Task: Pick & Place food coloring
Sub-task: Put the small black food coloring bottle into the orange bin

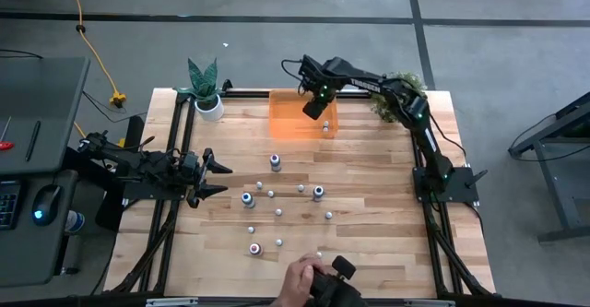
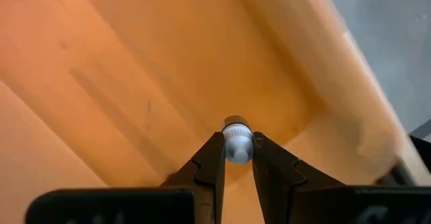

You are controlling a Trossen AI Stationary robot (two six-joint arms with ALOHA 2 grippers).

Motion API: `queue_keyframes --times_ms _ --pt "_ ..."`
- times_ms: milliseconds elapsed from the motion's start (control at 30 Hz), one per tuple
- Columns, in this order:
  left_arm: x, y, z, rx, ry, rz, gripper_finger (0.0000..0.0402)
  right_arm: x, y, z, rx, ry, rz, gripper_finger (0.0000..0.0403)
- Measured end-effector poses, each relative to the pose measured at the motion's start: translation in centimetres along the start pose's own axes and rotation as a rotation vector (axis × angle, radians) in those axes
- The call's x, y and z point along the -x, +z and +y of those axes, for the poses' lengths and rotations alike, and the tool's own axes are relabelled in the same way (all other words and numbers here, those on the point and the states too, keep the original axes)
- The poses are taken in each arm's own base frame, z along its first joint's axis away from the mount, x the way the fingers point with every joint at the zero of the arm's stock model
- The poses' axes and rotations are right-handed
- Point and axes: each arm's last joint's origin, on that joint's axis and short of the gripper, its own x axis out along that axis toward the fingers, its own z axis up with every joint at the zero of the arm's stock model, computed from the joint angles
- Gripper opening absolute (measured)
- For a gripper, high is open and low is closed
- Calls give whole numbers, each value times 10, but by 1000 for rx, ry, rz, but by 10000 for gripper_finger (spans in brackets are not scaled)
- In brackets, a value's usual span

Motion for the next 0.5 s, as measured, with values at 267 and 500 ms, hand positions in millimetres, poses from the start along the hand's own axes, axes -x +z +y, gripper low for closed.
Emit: queue_keyframes --times_ms 267,500 --pt "0 0 0 0 0 0 271 1 -21 1 -11 4 -49 55" --pt "0 0 0 0 0 0 271 -13 -35 0 -54 32 -8 55"
